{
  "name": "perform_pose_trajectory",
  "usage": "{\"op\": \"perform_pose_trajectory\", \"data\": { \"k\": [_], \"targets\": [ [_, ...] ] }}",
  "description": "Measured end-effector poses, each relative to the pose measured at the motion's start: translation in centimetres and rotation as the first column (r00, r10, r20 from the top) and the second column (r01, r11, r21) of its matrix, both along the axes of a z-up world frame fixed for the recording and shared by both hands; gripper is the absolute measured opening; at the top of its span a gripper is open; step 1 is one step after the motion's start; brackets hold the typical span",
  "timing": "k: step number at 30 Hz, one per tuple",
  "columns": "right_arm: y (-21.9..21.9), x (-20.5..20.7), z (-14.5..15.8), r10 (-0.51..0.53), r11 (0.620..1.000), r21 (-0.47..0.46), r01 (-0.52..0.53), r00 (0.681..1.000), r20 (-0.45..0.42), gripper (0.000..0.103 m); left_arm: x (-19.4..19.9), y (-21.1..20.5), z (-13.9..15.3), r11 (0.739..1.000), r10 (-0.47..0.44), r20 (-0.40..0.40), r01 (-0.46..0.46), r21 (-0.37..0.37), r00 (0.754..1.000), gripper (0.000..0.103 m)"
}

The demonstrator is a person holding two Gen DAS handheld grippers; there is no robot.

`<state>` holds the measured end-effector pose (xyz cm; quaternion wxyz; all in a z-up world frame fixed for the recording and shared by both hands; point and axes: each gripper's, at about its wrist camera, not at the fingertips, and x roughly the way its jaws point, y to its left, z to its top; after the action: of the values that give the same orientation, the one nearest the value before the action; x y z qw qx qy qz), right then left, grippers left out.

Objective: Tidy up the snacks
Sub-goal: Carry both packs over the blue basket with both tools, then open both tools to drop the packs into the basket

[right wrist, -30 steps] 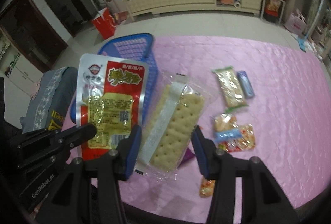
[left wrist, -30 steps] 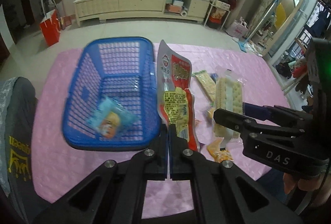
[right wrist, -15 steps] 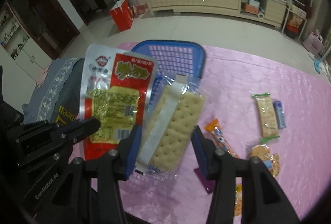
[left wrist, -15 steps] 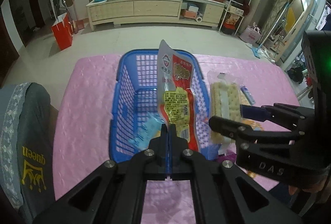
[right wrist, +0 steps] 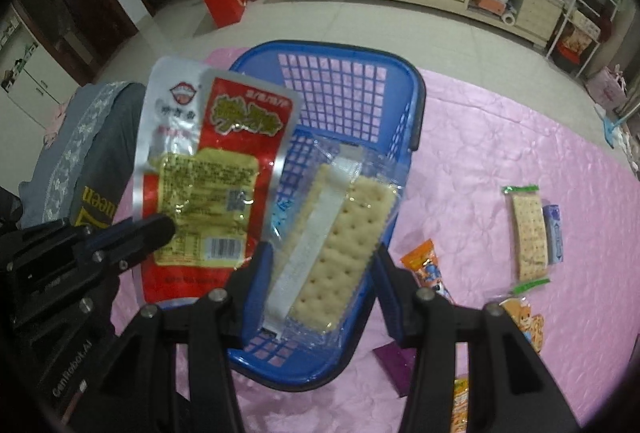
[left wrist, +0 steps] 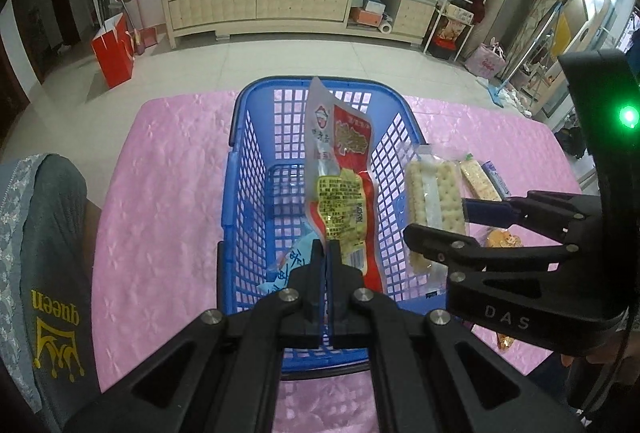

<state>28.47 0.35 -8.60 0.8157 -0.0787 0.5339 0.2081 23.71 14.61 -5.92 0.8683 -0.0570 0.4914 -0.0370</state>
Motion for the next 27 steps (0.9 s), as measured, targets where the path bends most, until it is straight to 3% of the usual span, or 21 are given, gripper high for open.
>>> {"op": "perform_pose_trajectory", "data": {
  "k": [4, 7, 8, 16, 27],
  "targets": [
    [0.0, -0.2, -0.2, -0.002, 1.000, -0.024, 0.002, 1.000, 0.007, 0.057, -0.1, -0.2, 0.1, 1.000, -0.002, -0.001, 0.002, 0.010, 1.000, 0.000],
    [-0.3, -0.4, 0.0, -0.009, 0.999, -0.033, 0.010, 1.000, 0.027, 0.086, -0.5, -0.5, 0.3, 1.000, -0.005, 0.003, 0.005, 0.026, 1.000, 0.000],
    [-0.5, -0.5, 0.2, -0.011, 1.000, -0.028, 0.012, 0.999, 0.041, 0.087, -0.6, -0.7, 0.4, 1.000, -0.004, 0.003, 0.003, 0.028, 1.000, 0.000],
    [-1.8, -1.2, 1.0, -0.037, 0.999, -0.005, 0.038, 0.997, 0.065, 0.088, -1.0, -1.6, 0.4, 0.999, -0.012, 0.005, 0.012, 0.046, 1.000, 0.000],
    [-3.6, 0.3, 0.1, -0.070, 0.997, 0.035, 0.068, 0.996, 0.055, 0.088, 1.5, -3.1, -1.2, 0.998, -0.029, -0.022, 0.030, 0.062, 0.999, 0.000]
  ]
}}
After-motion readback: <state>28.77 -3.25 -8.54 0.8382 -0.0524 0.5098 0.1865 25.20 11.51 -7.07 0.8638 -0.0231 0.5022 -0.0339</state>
